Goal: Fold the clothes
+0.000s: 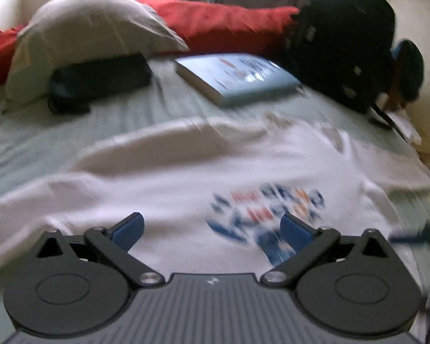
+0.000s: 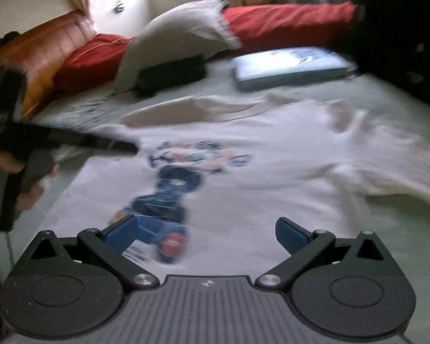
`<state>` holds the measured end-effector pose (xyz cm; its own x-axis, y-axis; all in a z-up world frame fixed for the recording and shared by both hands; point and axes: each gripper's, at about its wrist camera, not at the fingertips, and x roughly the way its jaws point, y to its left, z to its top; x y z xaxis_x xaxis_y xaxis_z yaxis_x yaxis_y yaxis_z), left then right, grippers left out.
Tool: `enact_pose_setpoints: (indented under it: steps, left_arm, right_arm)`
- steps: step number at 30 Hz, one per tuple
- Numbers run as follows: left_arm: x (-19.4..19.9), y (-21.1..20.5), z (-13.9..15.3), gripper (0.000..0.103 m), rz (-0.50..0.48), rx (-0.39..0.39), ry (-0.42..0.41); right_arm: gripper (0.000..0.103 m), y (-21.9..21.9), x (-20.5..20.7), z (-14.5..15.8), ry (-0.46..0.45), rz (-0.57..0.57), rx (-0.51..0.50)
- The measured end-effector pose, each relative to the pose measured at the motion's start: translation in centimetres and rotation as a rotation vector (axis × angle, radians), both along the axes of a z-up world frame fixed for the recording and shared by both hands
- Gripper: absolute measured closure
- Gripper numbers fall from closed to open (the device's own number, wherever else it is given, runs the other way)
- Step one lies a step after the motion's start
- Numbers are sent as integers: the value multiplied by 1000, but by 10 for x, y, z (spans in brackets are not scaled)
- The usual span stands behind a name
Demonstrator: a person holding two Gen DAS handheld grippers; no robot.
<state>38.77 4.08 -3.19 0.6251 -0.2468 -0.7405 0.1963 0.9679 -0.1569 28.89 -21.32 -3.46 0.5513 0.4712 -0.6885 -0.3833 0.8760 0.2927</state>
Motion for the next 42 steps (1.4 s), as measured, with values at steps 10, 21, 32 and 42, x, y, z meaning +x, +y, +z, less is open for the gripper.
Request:
enact_pose_setpoints:
  steps: [10,21,32,42]
  left_arm:
    - [100,23,-11,4,120,93,-24]
    - [132,32,-36,10,52,120,-53]
    - [100,13,-54,10,-131,177,-66]
    - [116,-6,-43,24,-265,285,-95]
  right_arm:
    - [0,36,8,-26,13,153,118]
    - [0,3,12,-36,71,160,334]
    - [0,6,10,-38,54,166,304]
    - [0,7,10,-40,48,166,311]
